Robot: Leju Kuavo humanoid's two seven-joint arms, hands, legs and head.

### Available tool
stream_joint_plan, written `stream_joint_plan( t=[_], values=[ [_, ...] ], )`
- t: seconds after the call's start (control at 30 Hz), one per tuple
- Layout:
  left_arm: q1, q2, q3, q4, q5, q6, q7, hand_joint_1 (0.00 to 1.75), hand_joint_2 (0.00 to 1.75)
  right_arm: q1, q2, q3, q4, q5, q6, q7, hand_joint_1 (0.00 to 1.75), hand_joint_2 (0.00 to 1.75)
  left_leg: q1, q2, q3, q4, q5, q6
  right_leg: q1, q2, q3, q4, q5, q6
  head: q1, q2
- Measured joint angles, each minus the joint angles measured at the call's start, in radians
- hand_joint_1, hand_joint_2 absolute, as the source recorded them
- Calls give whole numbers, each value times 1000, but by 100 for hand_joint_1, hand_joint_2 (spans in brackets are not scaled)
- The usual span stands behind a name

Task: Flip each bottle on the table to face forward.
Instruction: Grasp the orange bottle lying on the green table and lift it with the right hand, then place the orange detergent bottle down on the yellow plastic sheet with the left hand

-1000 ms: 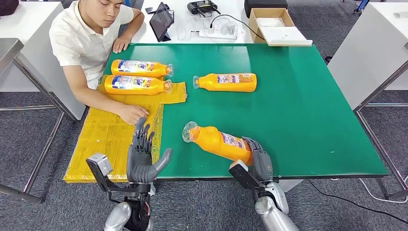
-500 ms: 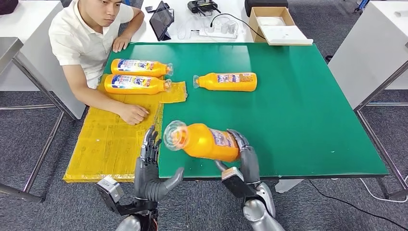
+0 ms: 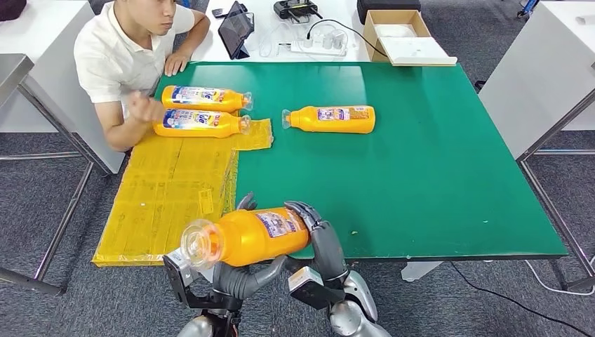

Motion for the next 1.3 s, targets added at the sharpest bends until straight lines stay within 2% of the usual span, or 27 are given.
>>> stream_joint_plan(
  t=[0.17,0.3,0.37,0.4,0.5,0.53,0.6,0.63,0.7,0.73,0.77,0.83,0.93,1.07,1.2,1.3],
  values=[
    [-13,-1,-3,18,40,-19,19,0,175,-8,10,43,13,-6,13,-2,174,175,0,0,0,0,0,0,0,0,0,0,0,0,0,0],
    [-20,-1,-2,28,111,-54,39,10,175,-15,13,74,26,-17,23,-4,173,175,0,0,0,0,0,0,0,0,0,0,0,0,0,0],
    [-19,-1,1,28,147,-70,42,10,175,-21,15,84,35,-22,25,-4,173,175,0,0,0,0,0,0,0,0,0,0,0,0,0,0],
    [-19,-1,2,28,160,-75,45,46,175,-24,15,88,40,-24,25,-5,173,175,0,0,0,0,0,0,0,0,0,0,0,0,0,0],
    [-17,-1,7,28,176,-81,47,169,175,-32,16,96,53,-29,23,-5,174,175,0,0,0,0,0,0,0,0,0,0,0,0,0,0],
    [-17,-1,9,28,178,-81,44,175,175,-34,16,97,56,-31,23,-5,174,175,0,0,0,0,0,0,0,0,0,0,0,0,0,0],
    [-14,-1,13,26,177,-75,28,175,175,-37,18,102,64,-37,25,-7,164,175,0,0,0,0,0,0,0,0,0,0,0,0,0,0],
    [-11,-1,14,24,170,-66,16,175,175,-39,20,105,69,-41,26,-9,138,175,0,0,0,0,0,0,0,0,0,0,0,0,0,0],
    [-4,-1,16,15,151,-41,-7,175,175,-40,25,112,80,-48,27,-12,53,175,0,0,0,0,0,0,0,0,0,0,0,0,0,0],
    [0,-1,18,9,142,-27,-15,175,175,-41,28,115,87,-52,29,-14,17,131,0,0,0,0,0,0,0,0,-1,0,0,0,0,0],
    [2,-1,20,4,138,-14,-19,175,175,-40,31,119,93,-54,31,-14,0,87,0,0,0,0,0,0,0,0,-1,0,0,0,0,0],
    [6,-1,27,-6,134,10,-21,175,175,-37,34,127,105,-59,36,-14,0,0,0,0,0,0,0,0,0,0,-1,0,0,0,0,0],
    [11,-1,40,-21,138,36,-15,175,175,-14,39,136,112,-60,19,-13,0,0,0,0,-1,0,0,0,0,0,-1,0,0,0,0,0],
    [14,1,62,-38,132,51,22,175,175,34,38,141,108,-46,-62,-34,0,0,0,0,-1,0,0,0,0,0,-1,0,0,0,0,0],
    [1,17,91,-33,79,45,84,175,175,77,7,139,69,-26,-151,-87,0,0,0,0,-1,0,0,0,0,0,-2,0,0,0,0,0],
    [-15,37,130,-19,28,32,95,175,175,112,-22,113,10,-19,-211,-101,0,0,0,0,-2,0,0,0,0,0,-2,0,0,0,0,0]
  ],
)
